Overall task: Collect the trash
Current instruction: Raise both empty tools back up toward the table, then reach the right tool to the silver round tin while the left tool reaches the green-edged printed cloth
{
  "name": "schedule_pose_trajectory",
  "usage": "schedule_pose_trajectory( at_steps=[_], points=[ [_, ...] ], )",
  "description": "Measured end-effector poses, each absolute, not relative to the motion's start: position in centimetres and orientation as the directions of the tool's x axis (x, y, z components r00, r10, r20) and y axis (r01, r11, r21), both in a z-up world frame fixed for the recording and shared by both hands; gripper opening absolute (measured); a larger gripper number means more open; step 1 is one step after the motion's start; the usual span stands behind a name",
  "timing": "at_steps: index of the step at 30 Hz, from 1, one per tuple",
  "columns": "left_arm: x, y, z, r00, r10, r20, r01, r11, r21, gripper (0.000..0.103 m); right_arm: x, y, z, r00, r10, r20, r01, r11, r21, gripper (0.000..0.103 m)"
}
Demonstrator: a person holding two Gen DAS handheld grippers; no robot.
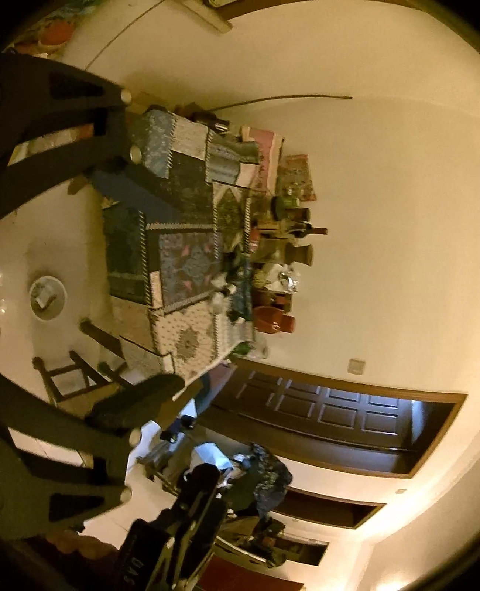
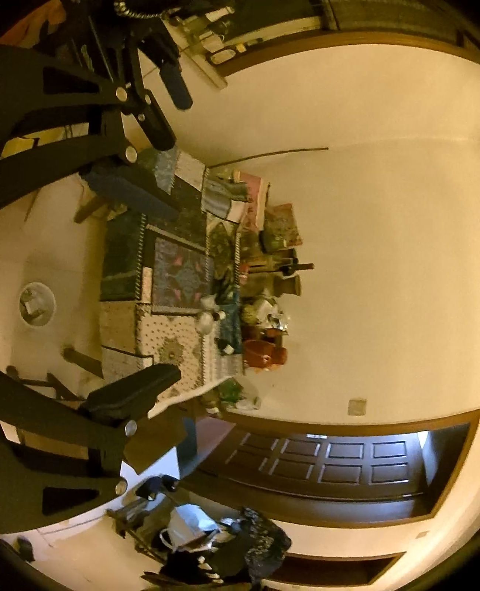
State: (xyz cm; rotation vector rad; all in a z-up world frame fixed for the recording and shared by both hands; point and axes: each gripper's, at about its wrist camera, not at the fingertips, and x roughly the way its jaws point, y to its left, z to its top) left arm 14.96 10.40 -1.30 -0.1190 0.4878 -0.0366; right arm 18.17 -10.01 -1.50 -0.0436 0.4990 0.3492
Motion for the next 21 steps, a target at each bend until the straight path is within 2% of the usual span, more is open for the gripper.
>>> schedule_pose_trajectory(
  at_steps=[3,10,21],
  points=[
    [15.7,9.9,-0.9,0.892,-0.062,-0.448,0.013,0.994,-0.111,0.092,18.9,-10.5,-1.3,0.833,0.312,-0.457,-0.327,0.944,0.047,0.089],
    [20.0,8.5,-1.3,0.893,-0.039,-0.448,0.005,0.997,-0.077,0.093,22.3,-11.2,-1.8,0.825,0.327,-0.460,-0.337,0.939,0.063,0.089],
    [33.2,5.6,-1.4,0.877,0.031,-0.480,-0.082,0.993,-0.086,0.093,33.5,-15.1,-1.6,0.791,0.368,-0.489,-0.388,0.919,0.064,0.089]
  ],
)
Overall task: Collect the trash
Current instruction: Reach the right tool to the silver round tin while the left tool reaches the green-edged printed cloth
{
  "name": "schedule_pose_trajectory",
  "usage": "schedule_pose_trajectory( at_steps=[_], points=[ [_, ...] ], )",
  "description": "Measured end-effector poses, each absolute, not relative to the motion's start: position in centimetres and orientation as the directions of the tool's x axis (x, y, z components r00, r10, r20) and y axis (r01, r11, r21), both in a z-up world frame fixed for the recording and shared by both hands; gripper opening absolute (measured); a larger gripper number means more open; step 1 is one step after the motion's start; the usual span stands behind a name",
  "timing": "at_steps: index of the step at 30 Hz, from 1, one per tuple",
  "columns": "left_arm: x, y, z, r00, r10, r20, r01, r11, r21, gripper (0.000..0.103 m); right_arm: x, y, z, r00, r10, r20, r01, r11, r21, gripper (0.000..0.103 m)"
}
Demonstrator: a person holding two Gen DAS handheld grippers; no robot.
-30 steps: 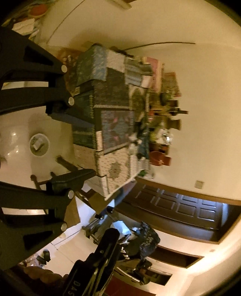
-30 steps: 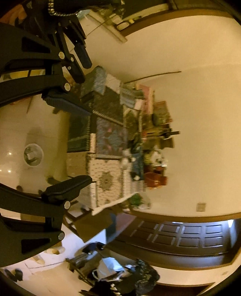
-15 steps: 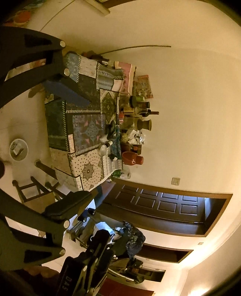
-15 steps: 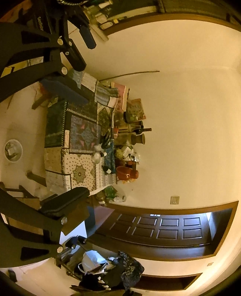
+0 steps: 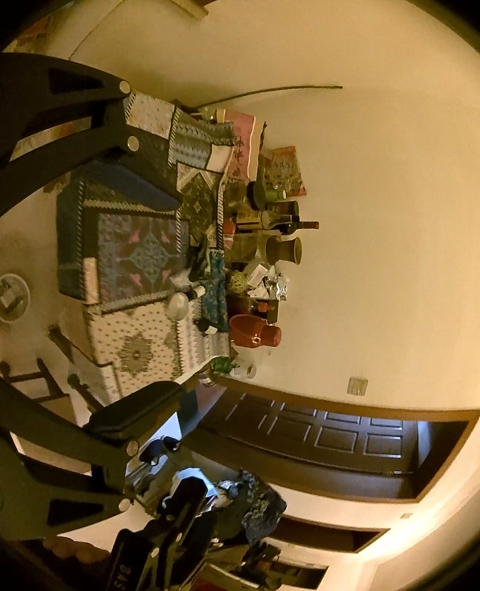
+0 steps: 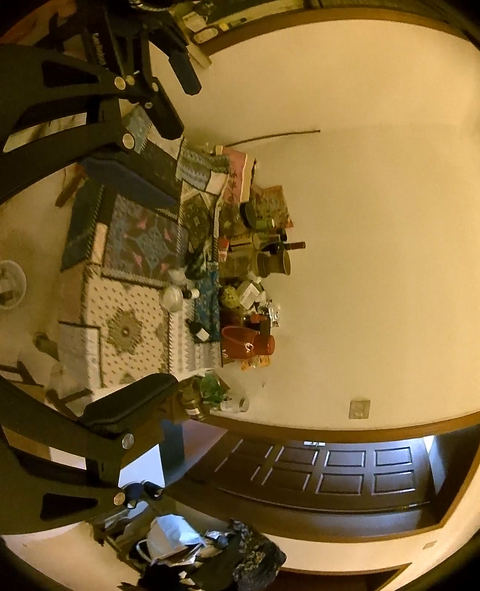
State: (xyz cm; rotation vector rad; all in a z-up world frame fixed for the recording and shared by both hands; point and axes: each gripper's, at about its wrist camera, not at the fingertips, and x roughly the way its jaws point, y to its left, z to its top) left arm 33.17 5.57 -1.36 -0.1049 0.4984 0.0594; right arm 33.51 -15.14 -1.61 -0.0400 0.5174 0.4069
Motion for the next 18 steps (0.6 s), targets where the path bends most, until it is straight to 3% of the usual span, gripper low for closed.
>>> schedule_pose_trajectory(
  at_steps=[18],
  points=[
    [47.8,4.7,-2.6,0.846,0.115,-0.521,-0.187,0.978,-0.089,0.093,47.1,-15.2,-3.4,0.700,0.421,-0.577,-0.461,0.883,0.084,0.089]
  ],
)
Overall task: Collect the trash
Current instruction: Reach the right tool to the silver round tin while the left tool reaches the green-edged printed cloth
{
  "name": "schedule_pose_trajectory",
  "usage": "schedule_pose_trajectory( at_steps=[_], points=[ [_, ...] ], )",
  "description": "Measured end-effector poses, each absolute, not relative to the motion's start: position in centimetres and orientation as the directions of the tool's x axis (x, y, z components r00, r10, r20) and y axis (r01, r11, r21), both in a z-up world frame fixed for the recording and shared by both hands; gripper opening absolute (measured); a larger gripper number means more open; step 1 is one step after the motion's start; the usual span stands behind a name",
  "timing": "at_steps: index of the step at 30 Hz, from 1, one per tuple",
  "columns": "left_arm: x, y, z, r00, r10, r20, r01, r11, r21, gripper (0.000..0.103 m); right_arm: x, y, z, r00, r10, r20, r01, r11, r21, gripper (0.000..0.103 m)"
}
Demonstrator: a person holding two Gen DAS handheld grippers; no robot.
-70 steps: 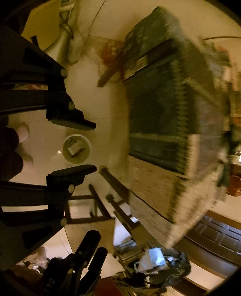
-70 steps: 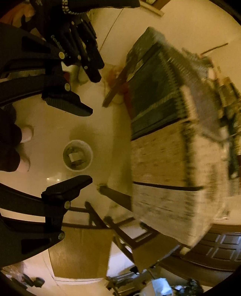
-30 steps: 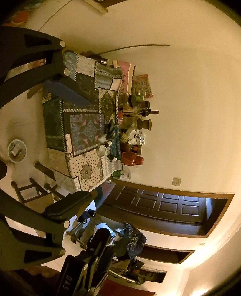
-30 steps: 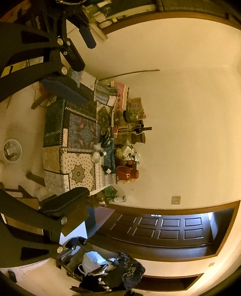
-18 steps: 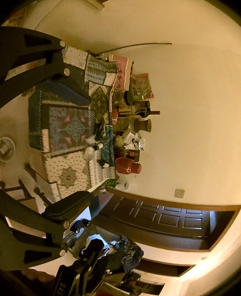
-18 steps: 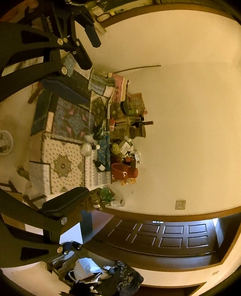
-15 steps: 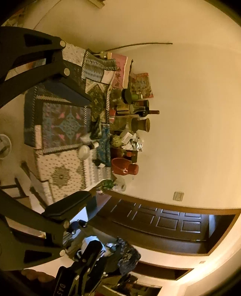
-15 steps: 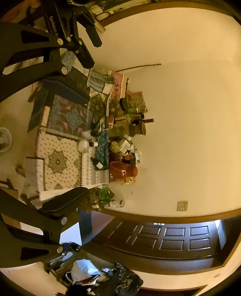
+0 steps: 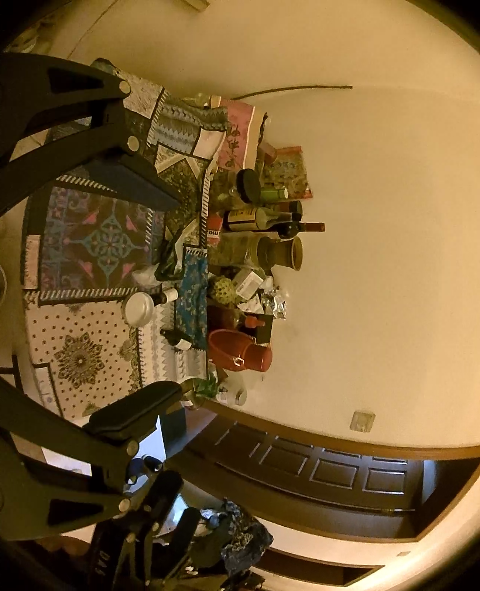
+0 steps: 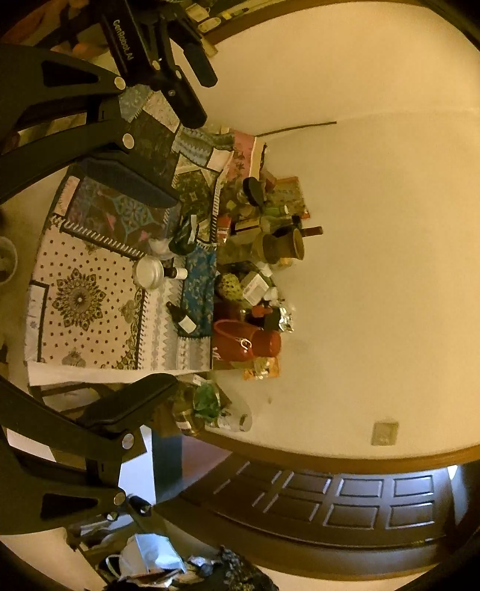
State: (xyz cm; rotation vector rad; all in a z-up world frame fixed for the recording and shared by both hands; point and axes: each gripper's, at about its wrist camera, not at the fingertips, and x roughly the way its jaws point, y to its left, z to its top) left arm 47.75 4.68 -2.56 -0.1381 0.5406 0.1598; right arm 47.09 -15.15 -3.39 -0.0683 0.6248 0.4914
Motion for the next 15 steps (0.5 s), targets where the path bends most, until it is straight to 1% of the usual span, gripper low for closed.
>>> schedule_pose_trajectory(
  at_steps=[4,9,12,15],
  points=[
    [50.8,6.2,-3.3,0.837,0.096,-0.539,-0.164,0.983,-0.078,0.093,49.7,-13.5,-4.4,0.694,0.398,-0.600,-0.437,0.895,0.087,0.089],
    [55.6,9.6,-5.1,0.821,0.043,-0.570,-0.108,0.991,-0.081,0.093,53.1,-11.4,-6.2,0.677,0.372,-0.634,-0.377,0.916,0.135,0.089],
    [58.7,11.9,-6.9,0.787,0.022,-0.617,-0.102,0.990,-0.095,0.093,55.6,-9.8,-8.0,0.652,0.338,-0.679,-0.322,0.934,0.156,0.089],
    [62.1,14.7,-9.7,0.728,0.024,-0.686,-0.140,0.983,-0.114,0.093,58.0,-8.5,-10.5,0.626,0.288,-0.725,-0.274,0.951,0.141,0.089]
  ],
)
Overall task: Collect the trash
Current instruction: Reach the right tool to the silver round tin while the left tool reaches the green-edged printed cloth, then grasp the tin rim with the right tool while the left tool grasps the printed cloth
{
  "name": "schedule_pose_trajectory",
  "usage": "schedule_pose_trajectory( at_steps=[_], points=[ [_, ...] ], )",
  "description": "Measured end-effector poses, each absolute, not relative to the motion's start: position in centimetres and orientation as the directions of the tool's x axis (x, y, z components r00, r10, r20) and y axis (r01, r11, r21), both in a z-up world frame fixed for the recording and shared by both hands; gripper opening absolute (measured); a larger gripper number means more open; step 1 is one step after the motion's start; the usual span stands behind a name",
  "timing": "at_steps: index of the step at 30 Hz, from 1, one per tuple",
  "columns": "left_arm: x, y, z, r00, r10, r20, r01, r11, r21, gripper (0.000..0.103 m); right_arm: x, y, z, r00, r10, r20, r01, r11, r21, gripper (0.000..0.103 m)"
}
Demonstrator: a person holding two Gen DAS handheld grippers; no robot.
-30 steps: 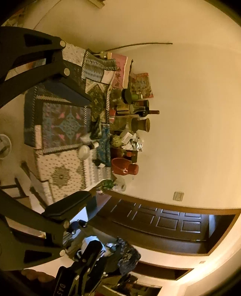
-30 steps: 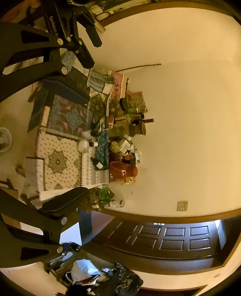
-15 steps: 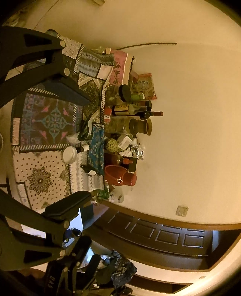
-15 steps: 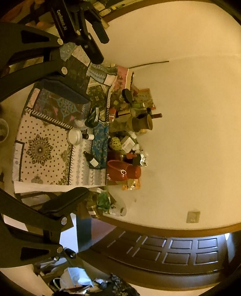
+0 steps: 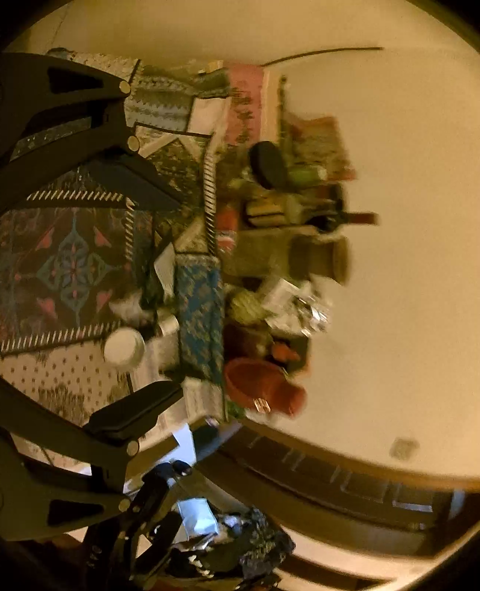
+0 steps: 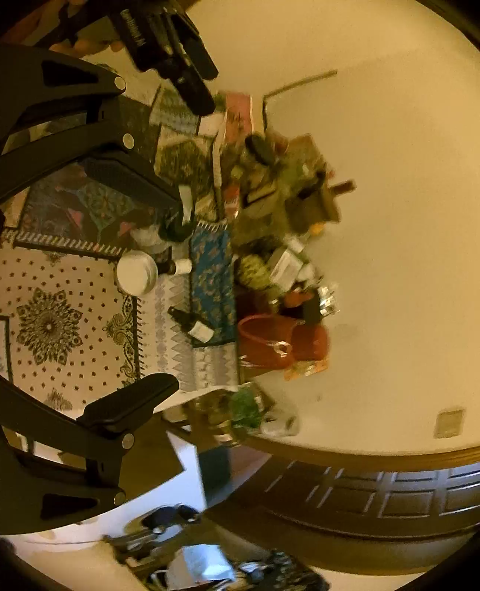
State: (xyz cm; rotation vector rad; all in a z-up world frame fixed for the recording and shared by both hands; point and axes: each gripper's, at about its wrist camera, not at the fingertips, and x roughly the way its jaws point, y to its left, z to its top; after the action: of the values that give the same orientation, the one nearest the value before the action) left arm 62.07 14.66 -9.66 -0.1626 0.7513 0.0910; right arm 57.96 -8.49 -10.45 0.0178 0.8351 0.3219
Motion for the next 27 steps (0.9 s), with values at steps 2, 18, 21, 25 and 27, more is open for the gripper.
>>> schedule_pose_trajectory(
  at_steps=[2,18,21,25,27],
  points=[
    [63.7,16.2,-11.7,0.687,0.003,-0.727,-0.161,0.976,-0.148,0.093,59.3,-7.9,-12.3,0.605,0.247,-0.757,-0.246,0.962,0.118,0.089],
    [71.3,20.0,-25.9,0.479,-0.282,-0.831,-0.348,0.808,-0.475,0.091,65.0,-5.8,-27.0,0.327,0.255,-0.910,-0.148,0.965,0.218,0.051],
    [72.3,19.7,-26.5,0.492,-0.309,-0.814,-0.335,0.795,-0.505,0.089,65.1,-4.7,-28.1,0.317,0.244,-0.917,-0.181,0.964,0.194,0.038],
    [73.6,19.6,-27.3,0.492,-0.318,-0.810,-0.315,0.803,-0.506,0.073,65.1,-4.0,-28.9,0.346,0.204,-0.916,-0.185,0.972,0.147,0.020],
    [74.0,19.5,-27.5,0.492,-0.325,-0.808,-0.296,0.810,-0.507,0.056,65.0,-3.9,-29.0,0.371,0.181,-0.911,-0.179,0.976,0.121,0.010]
  ],
)
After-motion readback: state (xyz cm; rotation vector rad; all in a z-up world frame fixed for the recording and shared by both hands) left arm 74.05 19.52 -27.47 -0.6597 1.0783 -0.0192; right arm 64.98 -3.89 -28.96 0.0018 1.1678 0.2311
